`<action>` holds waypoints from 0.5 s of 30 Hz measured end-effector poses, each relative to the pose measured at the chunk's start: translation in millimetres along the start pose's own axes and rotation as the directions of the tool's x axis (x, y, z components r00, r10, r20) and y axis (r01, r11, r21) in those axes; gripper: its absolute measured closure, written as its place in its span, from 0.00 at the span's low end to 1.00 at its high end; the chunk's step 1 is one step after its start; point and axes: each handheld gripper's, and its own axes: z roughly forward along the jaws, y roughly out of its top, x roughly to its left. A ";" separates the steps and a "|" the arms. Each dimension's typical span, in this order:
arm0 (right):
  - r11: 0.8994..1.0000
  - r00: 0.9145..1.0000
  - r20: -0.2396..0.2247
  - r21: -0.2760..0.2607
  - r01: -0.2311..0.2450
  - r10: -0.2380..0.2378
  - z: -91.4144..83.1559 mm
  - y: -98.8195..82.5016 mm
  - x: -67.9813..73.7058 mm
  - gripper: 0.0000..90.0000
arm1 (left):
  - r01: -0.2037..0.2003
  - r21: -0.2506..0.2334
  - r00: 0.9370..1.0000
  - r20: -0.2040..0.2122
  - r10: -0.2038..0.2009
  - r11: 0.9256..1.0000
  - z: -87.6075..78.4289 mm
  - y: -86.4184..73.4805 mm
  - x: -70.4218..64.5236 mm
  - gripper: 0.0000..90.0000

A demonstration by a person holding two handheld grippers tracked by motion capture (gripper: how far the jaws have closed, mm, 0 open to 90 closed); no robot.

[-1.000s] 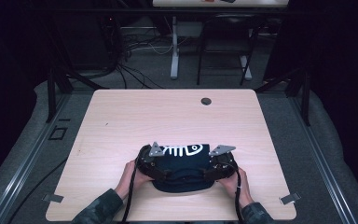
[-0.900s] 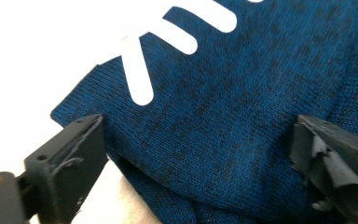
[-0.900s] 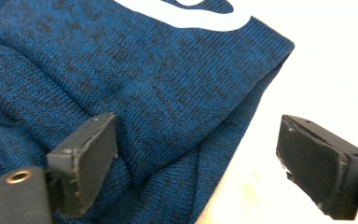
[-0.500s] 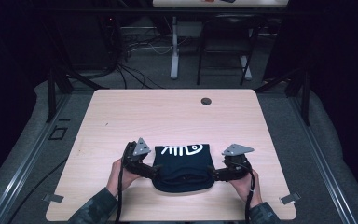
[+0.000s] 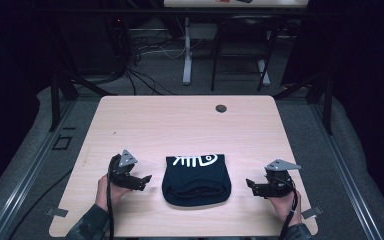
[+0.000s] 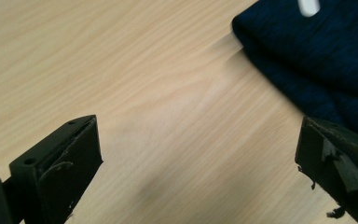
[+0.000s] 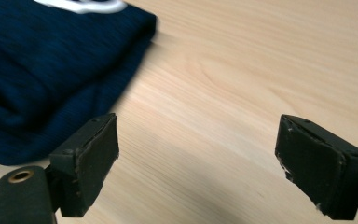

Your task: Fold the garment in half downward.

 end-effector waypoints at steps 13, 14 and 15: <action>0.991 0.995 0.066 0.097 -0.087 0.081 14.8 -27.7 -31.8 0.15 | 0.041 0.086 0.998 0.034 -0.044 0.995 14.7 -7.8 10.4 0.00; 0.991 0.994 0.070 0.103 -0.088 0.081 15.6 -28.4 -32.0 0.15 | 0.044 0.092 0.998 0.036 -0.047 0.995 15.4 -8.2 11.2 0.00; 0.991 0.994 0.078 0.102 -0.083 0.075 16.2 -28.9 -31.9 0.15 | 0.044 0.094 0.998 0.037 -0.048 0.995 16.1 -8.6 12.1 0.00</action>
